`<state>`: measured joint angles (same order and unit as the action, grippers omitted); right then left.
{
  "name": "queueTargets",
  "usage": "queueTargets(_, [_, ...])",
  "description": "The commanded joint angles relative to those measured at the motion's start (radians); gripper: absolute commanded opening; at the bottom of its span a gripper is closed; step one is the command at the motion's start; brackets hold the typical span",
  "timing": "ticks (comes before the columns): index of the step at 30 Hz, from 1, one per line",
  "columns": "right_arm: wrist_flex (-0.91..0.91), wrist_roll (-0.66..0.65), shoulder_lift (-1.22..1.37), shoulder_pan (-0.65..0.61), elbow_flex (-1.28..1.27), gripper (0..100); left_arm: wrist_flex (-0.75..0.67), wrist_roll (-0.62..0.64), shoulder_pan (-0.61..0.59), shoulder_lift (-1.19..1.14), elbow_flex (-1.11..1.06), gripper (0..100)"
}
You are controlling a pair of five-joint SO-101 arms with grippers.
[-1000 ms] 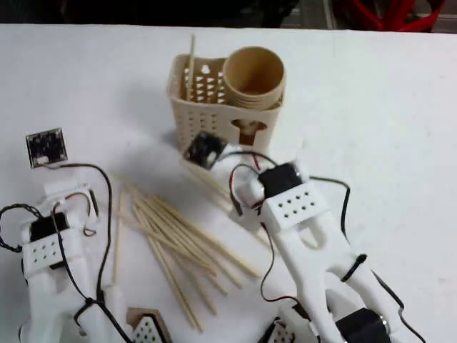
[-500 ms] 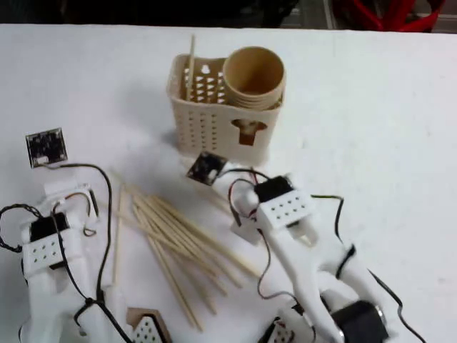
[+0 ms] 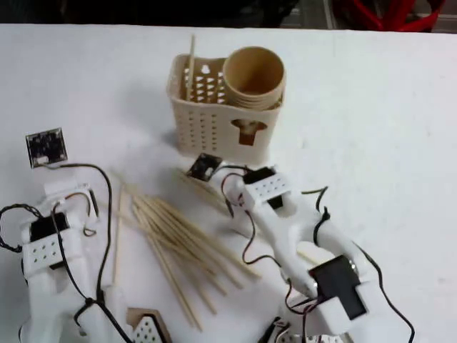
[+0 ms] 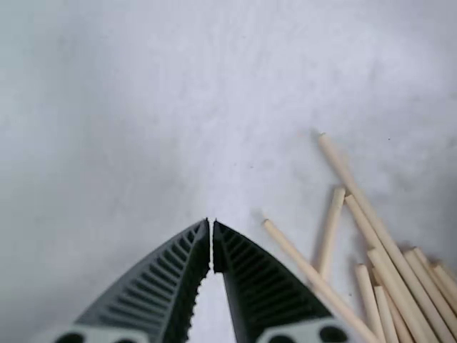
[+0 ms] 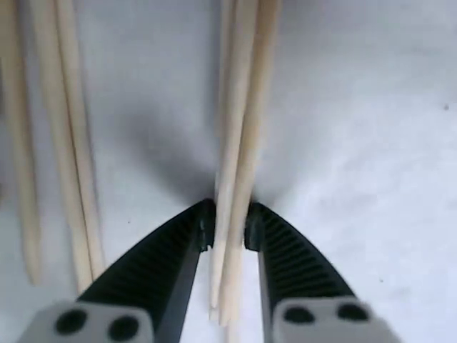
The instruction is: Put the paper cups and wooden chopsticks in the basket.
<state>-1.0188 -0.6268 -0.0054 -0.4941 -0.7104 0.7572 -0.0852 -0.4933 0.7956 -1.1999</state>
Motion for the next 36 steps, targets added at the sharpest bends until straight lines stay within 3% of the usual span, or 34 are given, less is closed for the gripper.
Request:
queueTargets(1, [-0.004, -0.011, 0.039, -0.019, 0.02, 4.5, -0.021, -0.009, -0.008, 0.027, 0.009, 3])
queueTargets(10, [-0.028, -0.011, -0.007, -0.021, 0.028, 1.9, -0.021, -0.009, -0.008, 0.027, 0.009, 3])
queueTargets(23, [-0.265, -0.002, -0.539, -0.102, 0.031, 1.9, -0.021, -0.009, -0.008, 0.027, 0.009, 3])
queueTargets(30, [-0.317, 0.075, -0.654, -0.105, 0.23, 1.9, -0.021, -0.009, -0.008, 0.028, 0.009, 3])
queueTargets(36, [-0.217, 0.152, -0.654, -0.105, 0.425, 1.9, -0.021, -0.009, -0.008, 0.028, 0.009, 3])
